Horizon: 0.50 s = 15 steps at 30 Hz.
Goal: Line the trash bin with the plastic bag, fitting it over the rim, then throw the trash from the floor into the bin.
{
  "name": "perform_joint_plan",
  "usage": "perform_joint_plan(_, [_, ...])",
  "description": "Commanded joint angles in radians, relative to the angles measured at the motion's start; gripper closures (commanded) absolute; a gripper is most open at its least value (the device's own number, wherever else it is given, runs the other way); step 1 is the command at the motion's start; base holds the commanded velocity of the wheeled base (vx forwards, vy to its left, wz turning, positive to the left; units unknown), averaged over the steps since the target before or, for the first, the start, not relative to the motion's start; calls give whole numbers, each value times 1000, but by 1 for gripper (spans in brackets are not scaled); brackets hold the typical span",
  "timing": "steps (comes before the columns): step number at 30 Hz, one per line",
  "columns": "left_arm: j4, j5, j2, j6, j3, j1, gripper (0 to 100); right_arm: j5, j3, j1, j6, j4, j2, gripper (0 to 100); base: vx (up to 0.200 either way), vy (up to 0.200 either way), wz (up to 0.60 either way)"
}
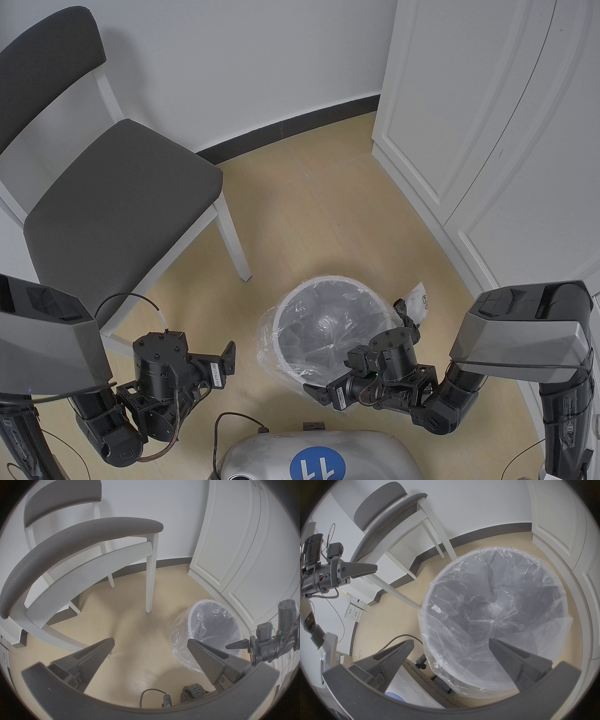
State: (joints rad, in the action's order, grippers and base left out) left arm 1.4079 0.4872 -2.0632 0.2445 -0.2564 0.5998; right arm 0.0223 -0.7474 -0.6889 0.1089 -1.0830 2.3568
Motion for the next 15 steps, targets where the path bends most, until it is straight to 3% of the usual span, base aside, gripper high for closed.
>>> perform_joint_plan(1, [0,1,-2,1,0,0,0,1,-7,5,0,0,18,0,0,0,0])
perform_joint_plan(7, [2,1,-6,1,-1,0,0,1,-12,6,0,0,19,0,0,0,0])
perform_joint_plan(8, [2,1,-9,1,-1,0,0,1,-12,6,0,0,18,100,0,0,0])
perform_joint_plan(15, [49,1,-26,-2,2,0,0,-1,-6,0,0,-3,7,100,0,0,0])
